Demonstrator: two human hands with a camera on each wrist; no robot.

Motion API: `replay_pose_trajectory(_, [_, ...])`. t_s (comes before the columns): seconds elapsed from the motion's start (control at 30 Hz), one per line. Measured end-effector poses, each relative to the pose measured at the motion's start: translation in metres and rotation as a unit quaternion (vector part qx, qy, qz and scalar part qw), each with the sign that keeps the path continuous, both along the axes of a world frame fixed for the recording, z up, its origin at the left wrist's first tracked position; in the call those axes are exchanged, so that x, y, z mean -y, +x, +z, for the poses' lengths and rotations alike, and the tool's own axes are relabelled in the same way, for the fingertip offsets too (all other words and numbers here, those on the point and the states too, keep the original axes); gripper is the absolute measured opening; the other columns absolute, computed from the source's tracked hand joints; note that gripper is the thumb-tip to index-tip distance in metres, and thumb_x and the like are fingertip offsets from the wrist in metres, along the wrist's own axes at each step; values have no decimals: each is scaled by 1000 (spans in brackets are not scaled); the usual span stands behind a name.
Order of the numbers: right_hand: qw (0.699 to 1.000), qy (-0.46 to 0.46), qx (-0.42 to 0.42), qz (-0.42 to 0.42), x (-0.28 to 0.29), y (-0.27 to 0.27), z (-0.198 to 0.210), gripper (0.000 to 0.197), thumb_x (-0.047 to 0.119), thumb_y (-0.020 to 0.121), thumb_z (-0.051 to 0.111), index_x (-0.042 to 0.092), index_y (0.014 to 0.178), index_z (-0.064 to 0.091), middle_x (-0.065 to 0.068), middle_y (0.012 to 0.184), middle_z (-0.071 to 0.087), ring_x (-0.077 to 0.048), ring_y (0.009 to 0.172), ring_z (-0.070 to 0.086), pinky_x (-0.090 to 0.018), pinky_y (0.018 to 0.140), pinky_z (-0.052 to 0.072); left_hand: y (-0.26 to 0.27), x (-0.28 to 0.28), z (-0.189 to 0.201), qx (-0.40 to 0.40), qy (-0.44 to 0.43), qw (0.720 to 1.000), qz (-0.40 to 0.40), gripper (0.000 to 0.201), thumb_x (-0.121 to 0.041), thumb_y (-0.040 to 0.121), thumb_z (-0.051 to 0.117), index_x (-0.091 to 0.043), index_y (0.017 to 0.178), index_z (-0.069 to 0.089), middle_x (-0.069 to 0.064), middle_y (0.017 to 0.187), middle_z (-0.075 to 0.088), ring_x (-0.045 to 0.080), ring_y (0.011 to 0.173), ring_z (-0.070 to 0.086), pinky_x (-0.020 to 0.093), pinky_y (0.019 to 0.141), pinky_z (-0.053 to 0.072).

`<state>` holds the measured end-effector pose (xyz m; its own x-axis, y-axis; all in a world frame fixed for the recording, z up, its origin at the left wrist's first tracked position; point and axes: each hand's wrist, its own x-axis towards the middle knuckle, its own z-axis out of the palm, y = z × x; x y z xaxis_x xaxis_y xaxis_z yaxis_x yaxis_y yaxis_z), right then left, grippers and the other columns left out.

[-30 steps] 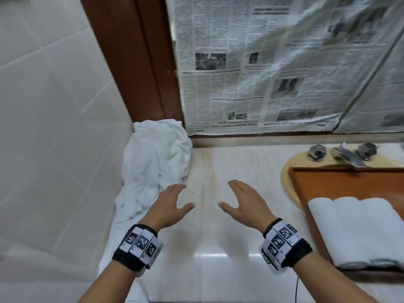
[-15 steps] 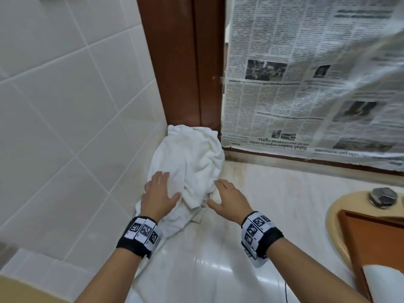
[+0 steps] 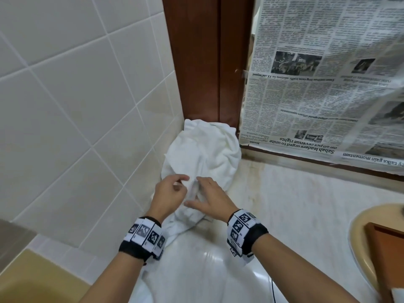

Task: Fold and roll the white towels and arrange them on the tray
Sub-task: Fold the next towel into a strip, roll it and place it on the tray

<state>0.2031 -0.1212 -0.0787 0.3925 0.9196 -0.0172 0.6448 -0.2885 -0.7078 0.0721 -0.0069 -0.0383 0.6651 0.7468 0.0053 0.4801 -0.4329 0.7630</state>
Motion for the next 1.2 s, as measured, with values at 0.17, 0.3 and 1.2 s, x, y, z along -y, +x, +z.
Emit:
replay_pose_trajectory(0.17, [993,84,-80,-27,4,-29,-2,27,38,87,68,22,102,53,10,90,58,-3,78,55,-18,68,43,-15,28,7,31,37,998,-47,37,-2,86,58,-26,110,72,-14,100,69,-4,87,65,7,75,47])
replay_pose_trajectory(0.3, [989,122,-66,-43,18,-38,6,10,24,87,62,15,89,57,3,77,62,-13,70,58,-36,67,51,-27,24,11,26,119,991,-46,31,-7,91,60,-20,119,68,-5,107,64,-1,79,62,17,82,50])
replay_pose_trajectory(1.2, [950,59,41,-303,287,-87,50,11,13,77,66,23,76,69,7,62,65,-9,61,61,-29,57,49,-126,113,27,148,155,950,-227,17,-23,82,81,-24,84,64,-13,82,65,4,81,60,11,74,40])
